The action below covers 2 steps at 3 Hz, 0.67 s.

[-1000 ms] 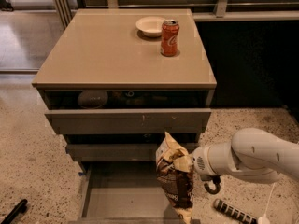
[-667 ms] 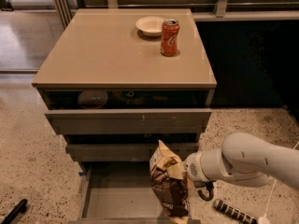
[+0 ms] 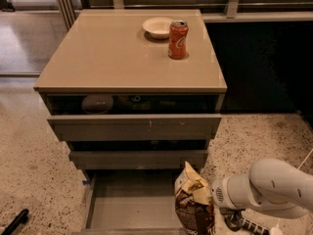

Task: Place brown chip bag into bottom drawer

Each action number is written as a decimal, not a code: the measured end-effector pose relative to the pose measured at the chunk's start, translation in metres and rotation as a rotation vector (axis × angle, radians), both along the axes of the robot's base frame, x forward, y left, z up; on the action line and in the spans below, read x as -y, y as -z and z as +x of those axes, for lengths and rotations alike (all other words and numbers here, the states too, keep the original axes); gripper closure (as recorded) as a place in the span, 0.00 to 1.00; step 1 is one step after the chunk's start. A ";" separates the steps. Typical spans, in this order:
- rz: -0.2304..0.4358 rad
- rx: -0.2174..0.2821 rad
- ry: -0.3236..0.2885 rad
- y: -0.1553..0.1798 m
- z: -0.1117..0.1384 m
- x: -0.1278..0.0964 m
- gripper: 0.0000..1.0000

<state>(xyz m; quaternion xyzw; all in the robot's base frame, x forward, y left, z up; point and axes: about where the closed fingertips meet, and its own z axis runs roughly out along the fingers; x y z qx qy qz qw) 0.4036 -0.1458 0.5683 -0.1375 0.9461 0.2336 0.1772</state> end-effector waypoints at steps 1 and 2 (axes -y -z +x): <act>-0.017 0.021 0.011 0.006 0.008 -0.003 1.00; -0.028 0.033 -0.003 0.010 0.020 -0.019 1.00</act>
Offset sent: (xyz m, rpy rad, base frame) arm 0.0567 0.0598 -0.0297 -0.0288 -0.0523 0.0783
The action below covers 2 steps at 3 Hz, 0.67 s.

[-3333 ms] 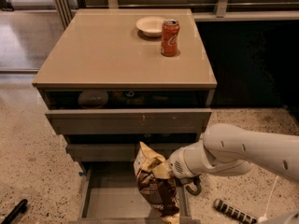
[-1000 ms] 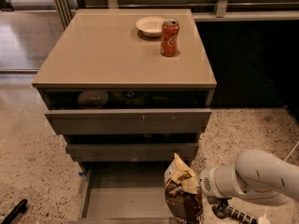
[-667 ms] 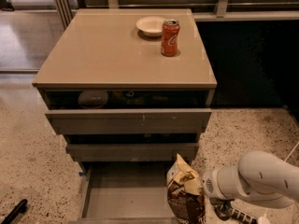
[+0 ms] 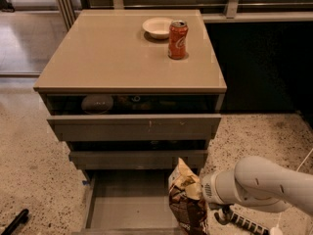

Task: Place brown chip bag into bottom drawer

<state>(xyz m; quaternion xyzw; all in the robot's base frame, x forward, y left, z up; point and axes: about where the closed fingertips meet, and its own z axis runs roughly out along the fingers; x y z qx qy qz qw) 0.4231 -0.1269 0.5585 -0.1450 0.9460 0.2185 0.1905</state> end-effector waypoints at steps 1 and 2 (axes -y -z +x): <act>-0.023 -0.007 -0.006 0.003 0.012 -0.018 1.00; -0.048 -0.022 0.036 0.007 0.016 -0.016 1.00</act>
Offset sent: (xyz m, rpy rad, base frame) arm 0.0757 0.1135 -0.0415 -0.0664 0.0328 0.1608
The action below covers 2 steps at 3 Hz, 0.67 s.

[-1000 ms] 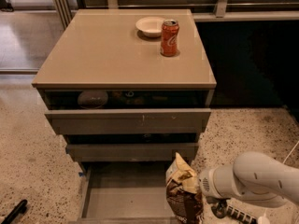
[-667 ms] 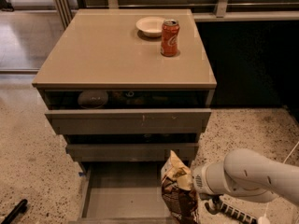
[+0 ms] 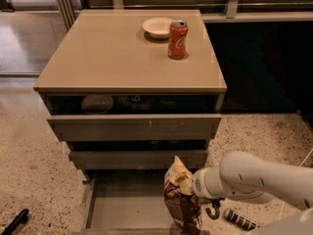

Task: Place brown chip bag into bottom drawer

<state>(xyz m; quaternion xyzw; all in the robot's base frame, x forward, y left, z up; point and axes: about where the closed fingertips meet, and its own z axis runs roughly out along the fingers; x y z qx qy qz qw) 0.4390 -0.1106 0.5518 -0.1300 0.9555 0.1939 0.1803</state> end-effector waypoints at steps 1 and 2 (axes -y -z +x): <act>0.000 0.000 0.005 0.000 0.000 0.002 1.00; -0.009 0.001 0.034 -0.008 0.001 0.016 1.00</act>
Offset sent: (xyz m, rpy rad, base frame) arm 0.0006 0.0168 0.0190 0.0012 -0.0141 0.0339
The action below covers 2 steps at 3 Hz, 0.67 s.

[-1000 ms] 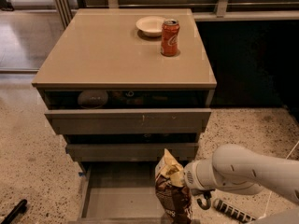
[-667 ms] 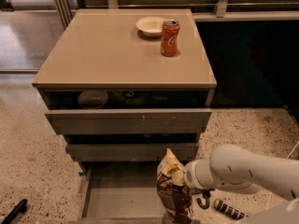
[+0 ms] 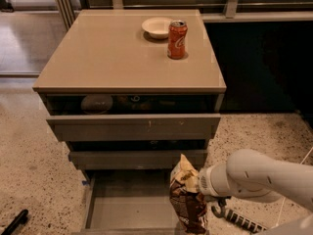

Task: Place brown chip bag into bottom drawer

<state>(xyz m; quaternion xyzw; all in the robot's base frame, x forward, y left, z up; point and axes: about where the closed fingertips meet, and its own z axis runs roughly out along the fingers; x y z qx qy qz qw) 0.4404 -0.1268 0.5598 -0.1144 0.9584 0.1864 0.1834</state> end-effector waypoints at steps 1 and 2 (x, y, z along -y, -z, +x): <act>-0.019 -0.015 -0.013 -0.022 0.035 -0.029 1.00; -0.018 -0.011 0.041 -0.024 0.032 -0.006 1.00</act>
Offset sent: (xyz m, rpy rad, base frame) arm 0.0915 0.1031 0.0118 -0.0269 0.0197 0.1503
